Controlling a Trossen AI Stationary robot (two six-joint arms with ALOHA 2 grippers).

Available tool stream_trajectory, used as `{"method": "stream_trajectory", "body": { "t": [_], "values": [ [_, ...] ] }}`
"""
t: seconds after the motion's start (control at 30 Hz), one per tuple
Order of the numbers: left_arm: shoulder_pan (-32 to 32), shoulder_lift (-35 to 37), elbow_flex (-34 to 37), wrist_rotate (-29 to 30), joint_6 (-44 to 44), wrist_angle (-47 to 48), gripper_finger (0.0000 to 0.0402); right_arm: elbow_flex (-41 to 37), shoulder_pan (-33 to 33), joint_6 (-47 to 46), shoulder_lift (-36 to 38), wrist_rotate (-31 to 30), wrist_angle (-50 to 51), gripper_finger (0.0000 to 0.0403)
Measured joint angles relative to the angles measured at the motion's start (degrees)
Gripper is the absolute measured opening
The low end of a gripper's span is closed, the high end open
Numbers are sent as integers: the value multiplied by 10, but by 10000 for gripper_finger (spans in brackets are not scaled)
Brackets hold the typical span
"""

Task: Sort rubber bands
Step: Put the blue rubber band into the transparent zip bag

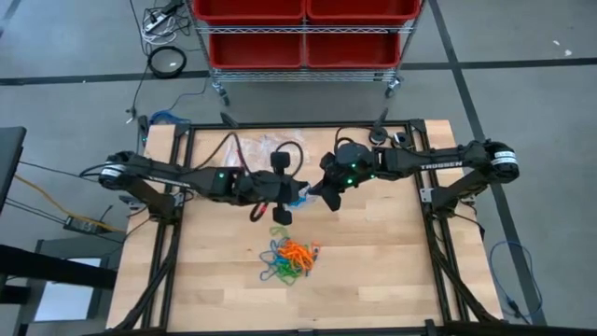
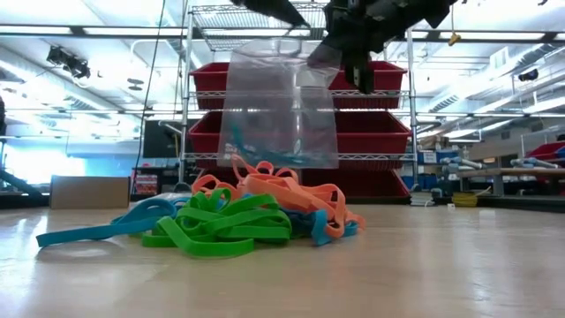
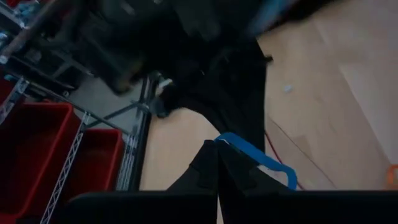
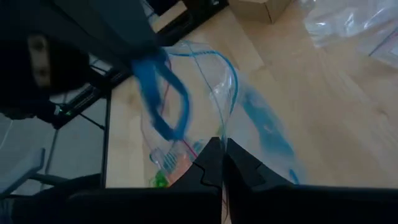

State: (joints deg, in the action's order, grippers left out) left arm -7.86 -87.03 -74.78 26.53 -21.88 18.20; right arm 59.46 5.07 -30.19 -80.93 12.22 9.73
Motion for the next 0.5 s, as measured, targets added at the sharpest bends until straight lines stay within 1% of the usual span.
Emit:
{"method": "stream_trajectory", "body": {
  "t": [0.23,0.5],
  "values": [
    [0,-26,0,21,-5,8,0,0,0,-2,0,0,-7,0],
    [-5,-24,0,46,-6,67,0,0,5,-2,0,0,-6,0]
  ]
}}
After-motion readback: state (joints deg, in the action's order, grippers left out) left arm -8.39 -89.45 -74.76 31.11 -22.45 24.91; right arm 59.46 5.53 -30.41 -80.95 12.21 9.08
